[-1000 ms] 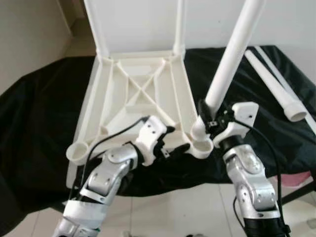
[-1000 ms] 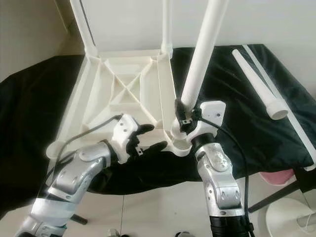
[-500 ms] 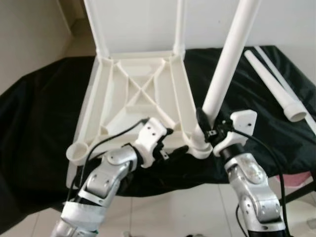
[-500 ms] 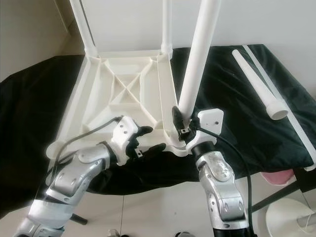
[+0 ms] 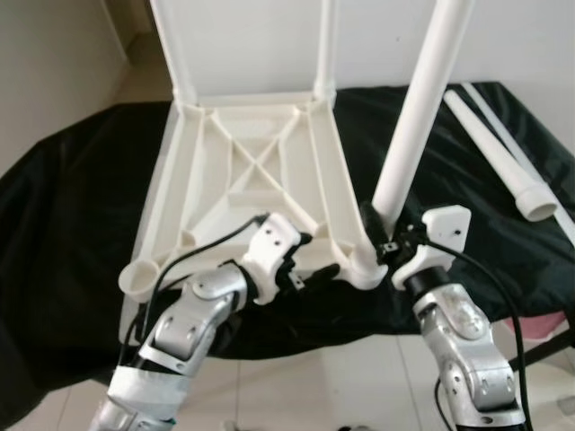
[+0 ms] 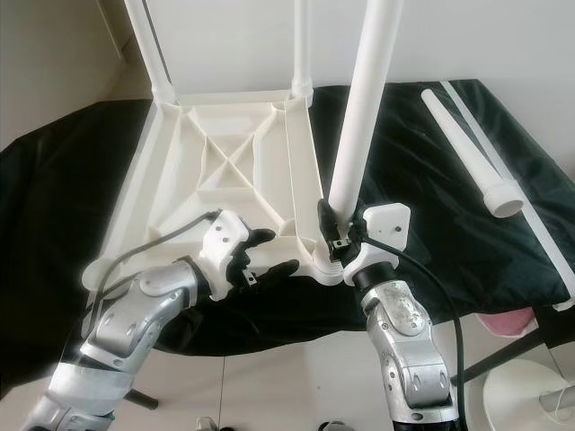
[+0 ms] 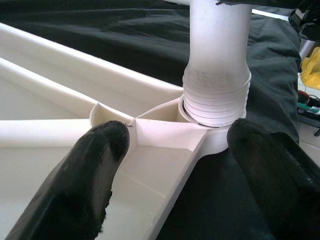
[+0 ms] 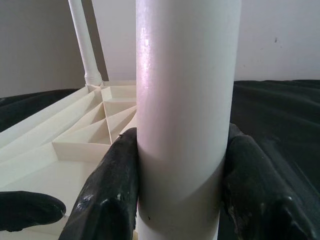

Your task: Building children table

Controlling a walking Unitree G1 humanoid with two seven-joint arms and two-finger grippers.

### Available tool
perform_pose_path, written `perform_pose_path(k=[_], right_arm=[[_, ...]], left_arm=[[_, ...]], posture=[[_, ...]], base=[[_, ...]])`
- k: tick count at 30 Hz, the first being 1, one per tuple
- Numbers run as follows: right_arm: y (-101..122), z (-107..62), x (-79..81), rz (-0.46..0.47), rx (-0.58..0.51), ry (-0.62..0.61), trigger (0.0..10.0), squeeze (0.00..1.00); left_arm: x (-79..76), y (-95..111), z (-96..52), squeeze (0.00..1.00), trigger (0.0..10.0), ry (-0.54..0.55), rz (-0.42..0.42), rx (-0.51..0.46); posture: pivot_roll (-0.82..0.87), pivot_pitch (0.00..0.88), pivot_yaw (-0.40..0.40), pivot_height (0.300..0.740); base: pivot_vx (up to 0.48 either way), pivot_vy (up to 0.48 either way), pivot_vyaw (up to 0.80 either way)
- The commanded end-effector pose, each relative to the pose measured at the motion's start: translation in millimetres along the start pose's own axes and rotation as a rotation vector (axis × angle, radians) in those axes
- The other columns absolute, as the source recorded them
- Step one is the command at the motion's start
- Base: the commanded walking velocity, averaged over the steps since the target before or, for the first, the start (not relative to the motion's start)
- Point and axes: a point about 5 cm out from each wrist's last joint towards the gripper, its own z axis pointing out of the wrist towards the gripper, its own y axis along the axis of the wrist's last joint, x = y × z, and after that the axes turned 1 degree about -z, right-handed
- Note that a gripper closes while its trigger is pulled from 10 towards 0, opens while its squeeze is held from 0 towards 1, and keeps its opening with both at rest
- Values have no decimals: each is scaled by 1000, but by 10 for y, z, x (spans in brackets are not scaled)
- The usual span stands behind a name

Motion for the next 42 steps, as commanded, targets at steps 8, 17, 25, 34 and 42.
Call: perform_pose_path(k=[8, 17, 25, 34, 42], right_arm=[[-12, -29, -2, -30, 11, 22, 10000, 0], [-51, -62, 30, -53, 17, 50, 10000, 0], [-74, -78, 35, -61, 11, 60, 10000, 0], [-141, -177, 99, -37, -44, 110, 10000, 0], [-249, -252, 173, -133, -58, 161, 10000, 0]], left_arm=[[-7, -6, -23, 0, 10000, -7, -2, 13], [-2, 2, -30, 0, 10000, -10, 2, 13], [-1, 9, -30, 0, 10000, -11, 2, 10], [3, 25, -46, 0, 10000, -8, 8, 8], [40, 59, -79, 0, 10000, -8, 16, 12]], posture=[[-76, 110, 14, 740], [-77, 111, 15, 740], [-74, 107, 14, 740], [-68, 105, 20, 740], [-60, 115, 45, 740]], base=[[0, 0, 0], [0, 0, 0], [0, 0, 0], [0, 0, 0], [0, 0, 0]])
